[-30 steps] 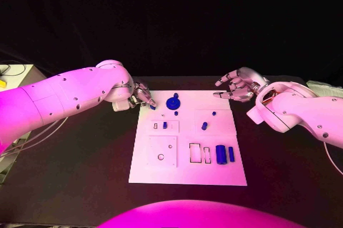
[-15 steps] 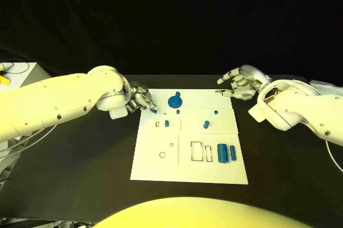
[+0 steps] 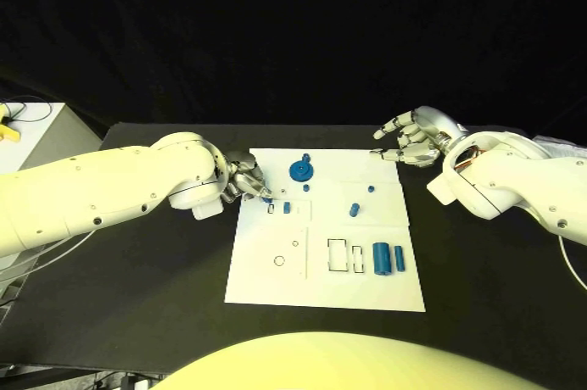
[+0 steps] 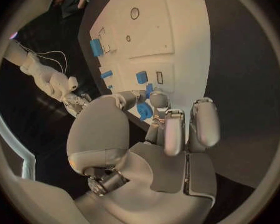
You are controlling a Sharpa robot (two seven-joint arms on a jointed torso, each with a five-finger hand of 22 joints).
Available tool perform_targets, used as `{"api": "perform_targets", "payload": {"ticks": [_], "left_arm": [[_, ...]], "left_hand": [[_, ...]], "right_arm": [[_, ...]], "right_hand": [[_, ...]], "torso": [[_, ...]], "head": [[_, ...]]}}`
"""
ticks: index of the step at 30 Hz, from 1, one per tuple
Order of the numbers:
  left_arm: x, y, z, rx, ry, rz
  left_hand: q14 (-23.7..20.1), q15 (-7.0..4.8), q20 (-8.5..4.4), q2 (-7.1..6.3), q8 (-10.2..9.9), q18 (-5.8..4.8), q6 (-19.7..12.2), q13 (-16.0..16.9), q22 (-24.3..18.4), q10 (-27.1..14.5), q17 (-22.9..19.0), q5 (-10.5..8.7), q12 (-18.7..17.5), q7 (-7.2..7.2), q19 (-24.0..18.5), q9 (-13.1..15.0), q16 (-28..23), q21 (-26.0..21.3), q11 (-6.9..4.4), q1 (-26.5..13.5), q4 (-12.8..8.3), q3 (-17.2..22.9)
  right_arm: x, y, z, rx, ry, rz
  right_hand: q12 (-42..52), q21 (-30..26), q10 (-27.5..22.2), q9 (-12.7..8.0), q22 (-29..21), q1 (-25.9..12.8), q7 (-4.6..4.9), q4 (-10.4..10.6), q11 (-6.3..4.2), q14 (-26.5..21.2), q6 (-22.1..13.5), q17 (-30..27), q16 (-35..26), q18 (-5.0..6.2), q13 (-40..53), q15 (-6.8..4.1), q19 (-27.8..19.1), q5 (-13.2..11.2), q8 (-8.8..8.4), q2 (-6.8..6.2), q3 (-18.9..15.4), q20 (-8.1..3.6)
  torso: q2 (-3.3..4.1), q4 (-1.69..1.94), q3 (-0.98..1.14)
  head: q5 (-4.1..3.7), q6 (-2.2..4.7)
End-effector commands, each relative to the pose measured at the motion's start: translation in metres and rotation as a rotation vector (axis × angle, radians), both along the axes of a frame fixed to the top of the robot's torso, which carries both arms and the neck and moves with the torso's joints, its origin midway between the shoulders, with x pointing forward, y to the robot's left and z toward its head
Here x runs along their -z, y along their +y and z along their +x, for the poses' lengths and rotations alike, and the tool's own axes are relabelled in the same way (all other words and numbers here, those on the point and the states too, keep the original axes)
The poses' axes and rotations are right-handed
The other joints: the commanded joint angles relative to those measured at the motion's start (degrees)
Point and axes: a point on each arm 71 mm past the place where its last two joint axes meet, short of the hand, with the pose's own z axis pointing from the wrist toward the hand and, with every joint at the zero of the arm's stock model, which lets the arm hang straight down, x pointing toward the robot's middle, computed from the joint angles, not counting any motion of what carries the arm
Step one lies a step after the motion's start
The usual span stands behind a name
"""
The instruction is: Assemble the parts on the task board
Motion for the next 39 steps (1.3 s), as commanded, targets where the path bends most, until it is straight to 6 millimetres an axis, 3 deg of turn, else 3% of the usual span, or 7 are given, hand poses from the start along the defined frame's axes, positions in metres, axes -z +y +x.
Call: {"api": "perform_targets", "payload": {"ticks": [1, 11, 39], "left_arm": [[0.000, -0.004, 0.000, 0.006, -0.052, 0.014], [0.005, -0.011, -0.002, 0.054, -0.054, 0.058], [0.012, -0.011, -0.002, 0.105, -0.033, 0.126]], "left_hand": [[4.90, -0.30, -0.08, 0.32, 0.19, -0.20, 1.25, -0.05, 0.06, 0.26, 11.01, 0.31, 0.20, -1.04, 0.29, 4.84, 0.22, 0.39, 0.00, -0.10, -9.94, 10.39], [4.90, -0.30, -0.08, 0.32, 0.19, -0.20, 1.25, -0.05, 0.06, 0.26, 11.01, 0.31, 0.20, -1.04, 0.29, 4.84, 0.22, 0.39, 0.00, -0.10, -9.94, 10.39], [4.90, -0.35, -0.13, 0.25, 0.19, -0.18, 1.34, -0.18, 0.02, 0.30, 11.01, 0.28, 0.10, -1.07, 0.27, 4.85, 0.22, 0.39, -0.04, -0.25, -10.12, 10.68]], "right_arm": [[0.000, 0.001, 0.000, -0.015, 0.001, -0.004], [0.001, 0.002, 0.000, -0.018, 0.007, -0.006], [0.001, 0.001, -0.001, -0.019, 0.008, -0.006]], "right_hand": [[-0.12, -0.31, -0.23, -0.05, 2.47, -0.62, -0.09, 0.06, -0.04, 3.76, -0.38, 7.98, -0.32, 0.60, 1.49, 0.08, -0.20, 0.19, 0.30, 0.12, 0.44, -0.12], [-0.12, -0.31, -0.23, -0.05, 2.47, -0.62, -0.09, 0.06, -0.04, 3.76, -0.38, 7.98, -0.32, 0.60, 1.49, 0.08, -0.20, 0.19, 0.30, 0.12, 0.44, -0.12], [-0.12, -0.31, -0.23, -0.05, 2.47, -0.62, -0.09, 0.06, -0.04, 3.76, -0.38, 7.98, -0.32, 0.60, 1.49, 0.08, -0.20, 0.19, 0.30, 0.12, 0.44, -0.12]], "torso": [[0.07, -0.03, -0.02], [0.01, -0.01, 0.07], [-0.01, -0.03, 0.01]], "head": [[-0.09, -0.09], [0.11, -0.19], [0.19, -0.19]]}}
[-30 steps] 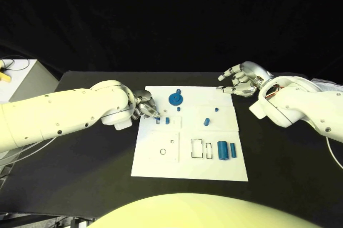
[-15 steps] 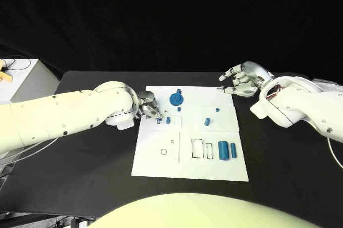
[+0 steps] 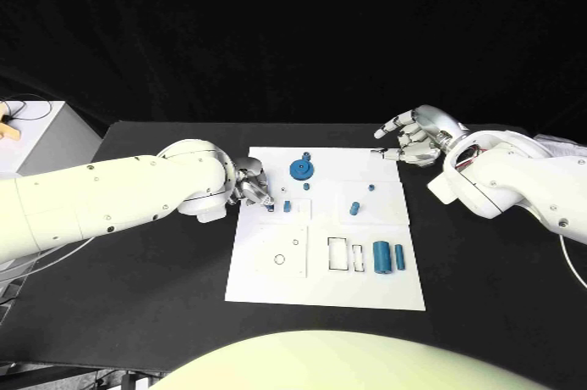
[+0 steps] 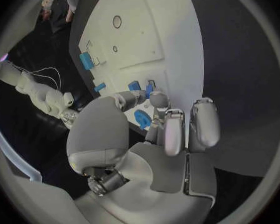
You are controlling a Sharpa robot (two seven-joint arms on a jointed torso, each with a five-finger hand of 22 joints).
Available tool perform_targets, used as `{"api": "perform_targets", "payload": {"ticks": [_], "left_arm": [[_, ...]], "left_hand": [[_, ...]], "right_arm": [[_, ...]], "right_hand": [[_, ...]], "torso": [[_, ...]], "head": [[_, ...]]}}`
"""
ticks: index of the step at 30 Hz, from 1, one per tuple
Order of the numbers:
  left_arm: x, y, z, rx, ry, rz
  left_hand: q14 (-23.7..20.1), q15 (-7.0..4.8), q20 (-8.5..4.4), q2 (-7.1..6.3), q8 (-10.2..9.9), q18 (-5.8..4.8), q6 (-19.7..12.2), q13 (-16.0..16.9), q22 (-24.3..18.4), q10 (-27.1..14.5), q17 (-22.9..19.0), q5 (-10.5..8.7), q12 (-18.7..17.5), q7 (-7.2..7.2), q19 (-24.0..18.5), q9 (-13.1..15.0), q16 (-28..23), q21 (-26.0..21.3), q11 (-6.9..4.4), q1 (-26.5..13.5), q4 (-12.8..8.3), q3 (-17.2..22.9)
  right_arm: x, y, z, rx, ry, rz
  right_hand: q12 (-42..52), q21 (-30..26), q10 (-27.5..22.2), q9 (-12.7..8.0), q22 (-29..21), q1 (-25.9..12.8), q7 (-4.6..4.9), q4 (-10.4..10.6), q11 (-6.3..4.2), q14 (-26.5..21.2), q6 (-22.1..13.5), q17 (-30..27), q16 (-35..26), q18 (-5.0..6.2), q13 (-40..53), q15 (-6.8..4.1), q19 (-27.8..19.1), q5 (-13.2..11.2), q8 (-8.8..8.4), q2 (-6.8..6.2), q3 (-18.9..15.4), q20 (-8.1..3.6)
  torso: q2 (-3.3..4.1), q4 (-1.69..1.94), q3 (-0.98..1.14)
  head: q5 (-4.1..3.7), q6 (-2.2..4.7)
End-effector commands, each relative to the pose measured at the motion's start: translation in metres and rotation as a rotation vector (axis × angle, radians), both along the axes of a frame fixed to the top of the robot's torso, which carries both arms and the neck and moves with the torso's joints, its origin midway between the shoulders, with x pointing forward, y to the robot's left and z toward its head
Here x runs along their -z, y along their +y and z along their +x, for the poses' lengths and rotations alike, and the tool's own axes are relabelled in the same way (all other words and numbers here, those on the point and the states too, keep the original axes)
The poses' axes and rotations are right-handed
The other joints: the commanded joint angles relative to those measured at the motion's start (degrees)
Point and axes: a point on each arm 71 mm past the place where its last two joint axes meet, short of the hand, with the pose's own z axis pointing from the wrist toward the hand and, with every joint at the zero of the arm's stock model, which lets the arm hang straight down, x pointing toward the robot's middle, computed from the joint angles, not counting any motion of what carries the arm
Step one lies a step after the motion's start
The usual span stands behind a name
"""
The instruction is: Assemble the parts on the task board
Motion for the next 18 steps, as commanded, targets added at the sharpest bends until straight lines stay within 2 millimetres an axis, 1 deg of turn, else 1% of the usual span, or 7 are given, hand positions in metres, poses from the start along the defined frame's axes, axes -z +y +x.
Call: {"api": "perform_targets", "payload": {"ticks": [1, 14, 15, 18], "left_arm": [[0.0010, -0.0004, -0.0006, 0.022, 0.010, 0.020], [0.0022, -0.0017, -0.0008, 0.026, 0.013, 0.023], [0.0023, -0.0017, -0.0008, 0.026, 0.012, 0.024], [0.0029, -0.0020, -0.0009, 0.027, 0.012, 0.025]], "left_hand": [[4.92, -0.37, -0.15, 0.51, 0.36, -0.21, 1.36, 0.04, 0.12, 0.36, 11.06, 0.16, 0.14, -1.06, 0.34, 1.17, 0.25, 0.24, -0.07, -0.02, -10.29, 10.56], [4.92, -0.38, -0.17, 0.50, 0.35, -0.21, 1.38, 0.11, 0.15, 0.42, 11.05, 0.15, 0.18, -1.07, 0.35, 1.17, 0.25, 0.26, -0.07, -0.09, -10.33, 10.65], [4.91, -0.38, -0.17, 0.50, 0.35, -0.21, 1.38, 0.10, 0.13, 0.42, 11.03, 0.15, 0.17, -1.07, 0.34, 1.17, 0.23, 0.25, -0.07, -0.10, -10.34, 10.66], [4.91, -0.38, -0.17, 0.50, 0.35, -0.21, 1.38, 0.10, 0.13, 0.42, 11.03, 0.15, 0.17, -1.07, 0.34, 1.17, 0.23, 0.25, -0.07, -0.10, -10.34, 10.66]], "right_arm": [[0.0005, 0.0015, -0.0007, -0.018, 0.003, -0.005], [0.0005, 0.0016, -0.0009, -0.018, 0.004, -0.005], [0.0005, 0.0015, -0.0009, -0.018, 0.004, -0.005], [0.0005, 0.0014, -0.0010, -0.018, 0.004, -0.005]], "right_hand": [[-0.12, -0.34, -0.23, -0.06, 2.49, -0.62, -0.09, -0.09, -0.04, 3.76, -0.38, 7.98, -0.32, 0.60, 1.51, 0.08, -0.20, 0.20, 0.30, 0.12, 0.28, -0.12], [-0.12, -0.34, -0.23, -0.06, 2.49, -0.62, -0.09, -0.09, -0.04, 3.76, -0.38, 7.98, -0.32, 0.60, 1.51, 0.08, -0.20, 0.20, 0.30, 0.12, 0.28, -0.12], [-0.12, -0.34, -0.23, -0.06, 2.49, -0.62, -0.09, -0.09, -0.04, 3.76, -0.38, 7.98, -0.32, 0.60, 1.51, 0.08, -0.20, 0.20, 0.30, 0.12, 0.28, -0.12], [-0.12, -0.34, -0.23, -0.06, 2.49, -0.62, -0.09, -0.09, -0.04, 3.76, -0.38, 7.98, -0.32, 0.60, 1.51, 0.08, -0.20, 0.20, 0.30, 0.12, 0.28, -0.12]], "torso": [[-0.04, -0.03, 0.02], [0.00, -0.05, 0.04], [0.00, -0.05, 0.08], [0.01, -0.05, 0.08]], "head": [[0.12, 0.01], [0.08, 0.01], [0.07, 0.01], [0.03, 0.01]]}}
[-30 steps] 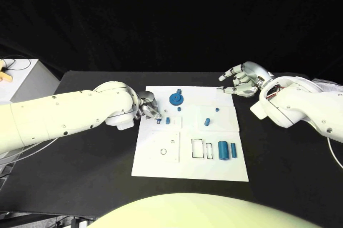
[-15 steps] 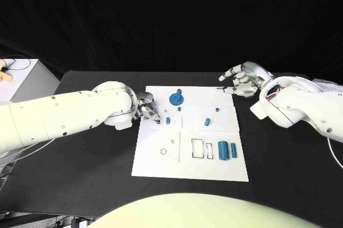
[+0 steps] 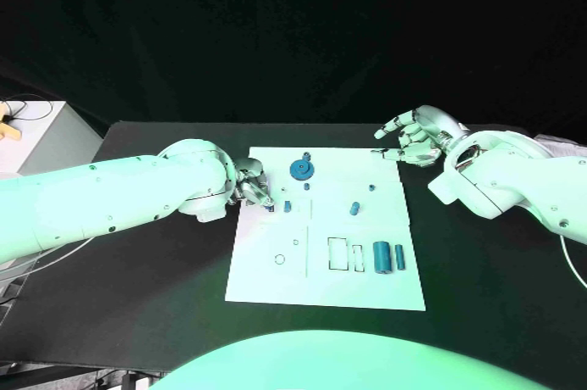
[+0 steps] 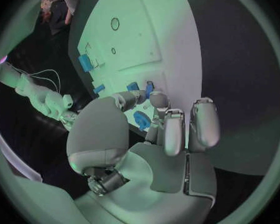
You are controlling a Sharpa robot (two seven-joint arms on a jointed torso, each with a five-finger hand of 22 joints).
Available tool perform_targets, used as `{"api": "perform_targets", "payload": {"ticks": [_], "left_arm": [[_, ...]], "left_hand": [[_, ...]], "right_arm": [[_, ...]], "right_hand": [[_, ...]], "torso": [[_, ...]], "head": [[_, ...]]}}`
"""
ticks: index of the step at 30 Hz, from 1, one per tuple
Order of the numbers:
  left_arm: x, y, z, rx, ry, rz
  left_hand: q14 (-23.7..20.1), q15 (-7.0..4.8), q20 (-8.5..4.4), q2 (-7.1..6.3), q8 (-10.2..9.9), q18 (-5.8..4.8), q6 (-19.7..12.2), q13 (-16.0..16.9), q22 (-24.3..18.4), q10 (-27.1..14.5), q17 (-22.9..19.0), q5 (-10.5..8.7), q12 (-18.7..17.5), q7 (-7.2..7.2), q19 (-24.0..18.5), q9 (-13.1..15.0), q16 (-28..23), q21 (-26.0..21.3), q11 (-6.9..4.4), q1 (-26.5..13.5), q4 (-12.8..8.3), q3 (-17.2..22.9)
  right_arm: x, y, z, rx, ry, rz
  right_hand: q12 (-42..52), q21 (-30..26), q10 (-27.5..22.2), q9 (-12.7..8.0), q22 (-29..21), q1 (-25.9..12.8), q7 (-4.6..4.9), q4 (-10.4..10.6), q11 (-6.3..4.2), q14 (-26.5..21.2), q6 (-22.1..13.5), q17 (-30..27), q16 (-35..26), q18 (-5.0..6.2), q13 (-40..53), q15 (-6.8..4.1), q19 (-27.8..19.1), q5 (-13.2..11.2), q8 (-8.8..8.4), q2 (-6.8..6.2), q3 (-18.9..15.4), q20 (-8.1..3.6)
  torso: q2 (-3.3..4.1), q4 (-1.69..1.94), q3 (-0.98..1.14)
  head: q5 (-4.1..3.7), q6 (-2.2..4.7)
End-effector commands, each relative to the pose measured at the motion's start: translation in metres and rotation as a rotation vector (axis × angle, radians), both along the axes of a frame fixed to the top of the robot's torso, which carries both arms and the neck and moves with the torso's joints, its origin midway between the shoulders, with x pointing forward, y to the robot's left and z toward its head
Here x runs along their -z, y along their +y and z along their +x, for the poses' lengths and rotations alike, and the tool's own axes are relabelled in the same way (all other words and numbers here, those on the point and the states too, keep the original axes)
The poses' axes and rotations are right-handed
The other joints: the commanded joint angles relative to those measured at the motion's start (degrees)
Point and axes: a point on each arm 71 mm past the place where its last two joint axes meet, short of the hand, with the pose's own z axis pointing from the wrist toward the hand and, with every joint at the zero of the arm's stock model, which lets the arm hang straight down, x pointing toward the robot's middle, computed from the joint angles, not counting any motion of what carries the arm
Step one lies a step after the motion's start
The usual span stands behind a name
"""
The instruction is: Assemble the parts on the task board
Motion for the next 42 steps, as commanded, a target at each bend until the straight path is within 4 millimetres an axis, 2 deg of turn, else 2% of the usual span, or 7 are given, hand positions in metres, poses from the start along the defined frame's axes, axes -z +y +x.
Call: {"api": "perform_targets", "payload": {"ticks": [1, 42], "left_arm": [[0.0018, -0.0020, -0.0013, 0.016, 0.009, 0.010], [0.0054, -0.0051, -0.0026, 0.031, 0.028, 0.020]], "left_hand": [[4.91, -0.38, -0.17, 0.49, 0.16, -0.21, 1.38, 0.05, 0.06, 0.42, 11.03, 0.15, 0.17, -1.07, 0.35, 0.70, 0.23, 0.26, -0.08, -0.10, -10.33, 10.66], [4.94, -0.39, -0.21, 0.45, 0.13, -0.20, 1.46, -0.02, -0.01, 0.54, 11.11, 0.07, 0.11, -1.06, 0.30, 0.71, 0.27, 0.23, -0.08, -0.62, -10.37, 10.86]], "right_arm": [[0.0005, 0.0013, -0.0008, -0.017, 0.003, -0.005], [0.0005, 0.0005, -0.0010, -0.017, 0.003, -0.005]], "right_hand": [[-0.12, -0.34, -0.23, -0.06, 2.45, -0.62, -0.09, -0.09, -0.04, 3.76, -0.38, 7.96, -0.32, 0.60, 1.47, 0.08, -0.20, 0.20, 0.30, 0.12, 0.28, -0.12], [-0.14, -0.53, -0.32, -0.18, 2.36, -0.82, -0.09, -0.08, -0.04, 3.74, -0.48, 7.90, -0.38, 0.62, 1.32, 0.07, -0.19, 0.41, 0.46, -0.03, 0.52, -0.14]], "torso": [[0.04, -0.01, 0.01], [0.04, 0.01, -0.07]], "head": [[-0.05, 0.01], [-0.27, 0.01]]}}
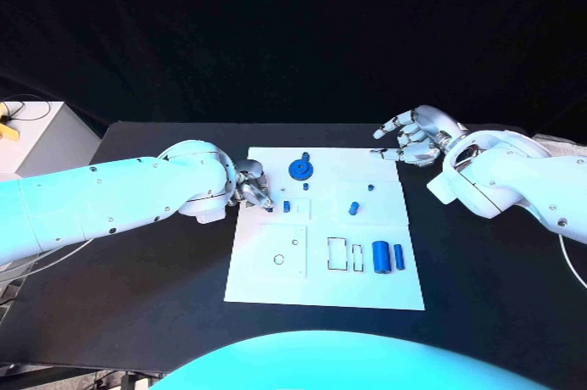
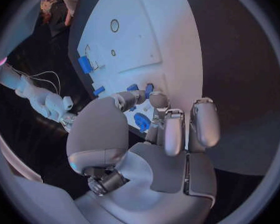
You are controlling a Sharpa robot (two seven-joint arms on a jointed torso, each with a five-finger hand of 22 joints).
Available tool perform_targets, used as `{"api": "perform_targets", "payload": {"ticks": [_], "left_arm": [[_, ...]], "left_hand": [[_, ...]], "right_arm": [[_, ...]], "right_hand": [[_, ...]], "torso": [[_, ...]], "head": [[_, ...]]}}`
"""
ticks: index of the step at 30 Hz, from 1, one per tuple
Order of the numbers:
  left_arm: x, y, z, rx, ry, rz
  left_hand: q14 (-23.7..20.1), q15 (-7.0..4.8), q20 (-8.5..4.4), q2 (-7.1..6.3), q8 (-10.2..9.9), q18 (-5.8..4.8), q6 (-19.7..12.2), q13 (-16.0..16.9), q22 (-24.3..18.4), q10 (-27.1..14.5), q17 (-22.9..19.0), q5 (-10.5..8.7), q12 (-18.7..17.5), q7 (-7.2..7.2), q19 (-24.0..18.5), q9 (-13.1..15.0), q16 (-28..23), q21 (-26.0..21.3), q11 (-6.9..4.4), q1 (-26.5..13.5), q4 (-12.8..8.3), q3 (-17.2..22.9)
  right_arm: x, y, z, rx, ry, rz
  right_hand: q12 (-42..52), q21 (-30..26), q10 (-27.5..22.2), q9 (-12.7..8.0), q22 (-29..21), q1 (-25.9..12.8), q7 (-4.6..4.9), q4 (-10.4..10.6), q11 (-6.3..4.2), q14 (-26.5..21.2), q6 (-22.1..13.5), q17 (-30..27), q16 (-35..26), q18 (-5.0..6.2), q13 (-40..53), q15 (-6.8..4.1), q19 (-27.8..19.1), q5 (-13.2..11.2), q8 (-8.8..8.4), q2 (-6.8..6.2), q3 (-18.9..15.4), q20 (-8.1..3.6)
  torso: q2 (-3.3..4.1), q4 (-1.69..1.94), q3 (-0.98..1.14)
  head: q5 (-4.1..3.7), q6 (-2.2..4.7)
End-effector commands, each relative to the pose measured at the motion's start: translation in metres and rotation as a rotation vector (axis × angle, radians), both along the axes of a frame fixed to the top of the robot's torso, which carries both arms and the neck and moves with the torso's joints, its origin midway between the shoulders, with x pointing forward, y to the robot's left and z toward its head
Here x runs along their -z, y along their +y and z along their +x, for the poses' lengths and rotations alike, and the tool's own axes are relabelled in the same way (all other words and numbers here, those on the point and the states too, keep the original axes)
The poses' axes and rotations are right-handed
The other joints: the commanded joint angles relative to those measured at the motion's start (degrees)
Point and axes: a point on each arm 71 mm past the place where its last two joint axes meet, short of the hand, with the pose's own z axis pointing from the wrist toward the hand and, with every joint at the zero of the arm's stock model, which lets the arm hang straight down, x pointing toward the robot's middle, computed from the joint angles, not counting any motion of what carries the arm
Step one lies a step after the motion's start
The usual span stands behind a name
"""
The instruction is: Assemble the parts on the task board
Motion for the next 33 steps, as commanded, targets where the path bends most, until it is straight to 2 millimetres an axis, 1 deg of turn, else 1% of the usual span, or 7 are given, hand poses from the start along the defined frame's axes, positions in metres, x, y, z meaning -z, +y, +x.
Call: {"api": "perform_targets", "payload": {"ticks": [1, 7, 11, 18, 22, 26, 33], "left_arm": [[0.0036, -0.0026, -0.0022, 0.019, 0.024, 0.011], [0.0050, -0.0044, -0.0029, 0.026, 0.033, 0.013], [0.0057, -0.0048, -0.0034, 0.030, 0.040, 0.014], [0.0061, -0.0048, -0.0037, 0.031, 0.043, 0.014], [0.0061, -0.0047, -0.0035, 0.031, 0.041, 0.014], [0.0059, -0.0044, -0.0032, 0.031, 0.036, 0.018], [0.0059, -0.0042, -0.0030, 0.032, 0.033, 0.020]], "left_hand": [[4.94, -0.39, -0.21, 0.50, 0.34, -0.19, 1.03, -0.01, -0.04, 0.29, 11.11, 0.13, 0.11, -0.65, 0.30, 0.06, 0.27, 0.24, -0.05, -0.12, -10.37, 10.86], [5.01, -0.41, -0.22, 0.49, 0.44, -0.25, 1.29, 0.24, 0.19, 0.59, 11.36, 0.03, 0.27, -0.76, 0.44, 0.11, 0.40, 0.35, -0.10, -0.75, -10.27, 10.83], [5.07, -0.51, -0.25, 0.22, 0.68, -0.29, 1.74, 0.46, 0.36, 0.96, 11.56, -0.04, 0.42, -1.01, 0.53, 0.24, 0.50, 0.42, -0.27, -1.70, -10.17, 10.54], [5.16, -0.70, -0.37, -0.15, 1.02, -0.38, 2.20, -0.19, 0.75, 1.15, 11.84, -0.08, 0.06, -1.38, 0.79, 0.45, 0.64, 0.59, -0.55, -2.77, -10.05, 10.08], [5.16, -0.77, -0.43, -0.26, 1.09, -0.37, 2.25, -0.30, 0.74, 1.26, 11.84, -0.15, 0.00, -1.48, 0.78, 0.50, 0.64, 0.57, -0.63, -3.11, -9.97, 9.85], [5.16, -0.79, -0.44, -0.29, 1.10, -0.38, 2.25, -0.33, 0.77, 1.29, 11.84, -0.16, -0.02, -1.51, 0.80, 0.52, 0.64, 0.58, -0.66, -3.21, -9.95, 9.77], [5.15, -1.07, -0.69, -1.34, 1.13, -0.40, 2.25, -0.41, 0.79, 1.62, 11.82, -0.35, -0.08, -2.03, 0.83, 0.60, 0.63, 0.50, -0.99, -5.25, -9.08, 7.84]], "right_arm": [[0.0004, 0.0012, -0.0009, -0.017, 0.002, -0.004], [0.0004, 0.0010, -0.0009, -0.017, 0.002, -0.004], [0.0004, 0.0009, -0.0008, -0.017, 0.002, -0.004], [0.0007, 0.0009, -0.0007, -0.017, 0.002, -0.004], [0.0009, 0.0008, -0.0008, -0.017, 0.002, -0.004], [0.0010, 0.0008, -0.0009, -0.017, 0.002, -0.004], [0.0012, 0.0007, -0.0009, -0.017, 0.002, -0.004]], "right_hand": [[-0.14, -0.20, -0.32, -0.06, 2.39, -0.80, -0.09, 0.09, -0.04, 3.74, -0.48, 7.89, -0.38, 0.62, 1.34, 0.07, -0.19, 0.19, 0.20, -0.02, 0.35, -0.14], [-0.14, -0.20, -0.32, -0.06, 2.39, -0.80, -0.09, 0.09, -0.04, 3.74, -0.48, 7.89, -0.38, 0.62, 1.34, 0.07, -0.19, 0.19, 0.20, -0.02, 0.35, -0.14], [-0.14, -0.20, -0.32, -0.06, 2.39, -0.80, -0.09, 0.09, -0.04, 3.74, -0.48, 7.89, -0.38, 0.62, 1.34, 0.07, -0.19, 0.19, 0.20, -0.02, 0.35, -0.14], [-0.14, -0.20, -0.32, -0.06, 2.39, -0.80, -0.09, 0.09, -0.04, 3.74, -0.48, 7.89, -0.38, 0.62, 1.34, 0.07, -0.19, 0.19, 0.20, -0.02, 0.35, -0.14], [-0.14, -0.20, -0.32, -0.06, 2.39, -0.80, -0.09, 0.09, -0.04, 3.74, -0.48, 7.89, -0.38, 0.62, 1.34, 0.07, -0.19, 0.19, 0.20, -0.02, 0.35, -0.14], [-0.14, -0.20, -0.32, -0.06, 2.39, -0.80, -0.09, 0.09, -0.04, 3.74, -0.48, 7.89, -0.38, 0.62, 1.34, 0.07, -0.19, 0.19, 0.20, -0.02, 0.35, -0.14], [-0.13, -0.21, -0.32, -0.10, 2.39, -0.91, -0.09, 0.11, -0.04, 3.72, -0.51, 7.84, -0.41, 0.61, 1.32, 0.07, -0.17, 0.20, 0.25, -0.04, 0.41, -0.14]], "torso": [[0.03, -0.04, 0.03], [0.05, -0.02, 0.06], [0.00, 0.00, 0.07], [-0.02, 0.00, 0.08], [-0.04, -0.02, 0.04], [-0.03, -0.01, 0.07], [-0.03, 0.00, 0.07]], "head": [[-0.04, 0.01], [-0.07, 0.01], [-0.09, 0.01], [-0.10, 0.01], [-0.10, 0.01], [-0.10, 0.01], [-0.07, 0.01]]}}
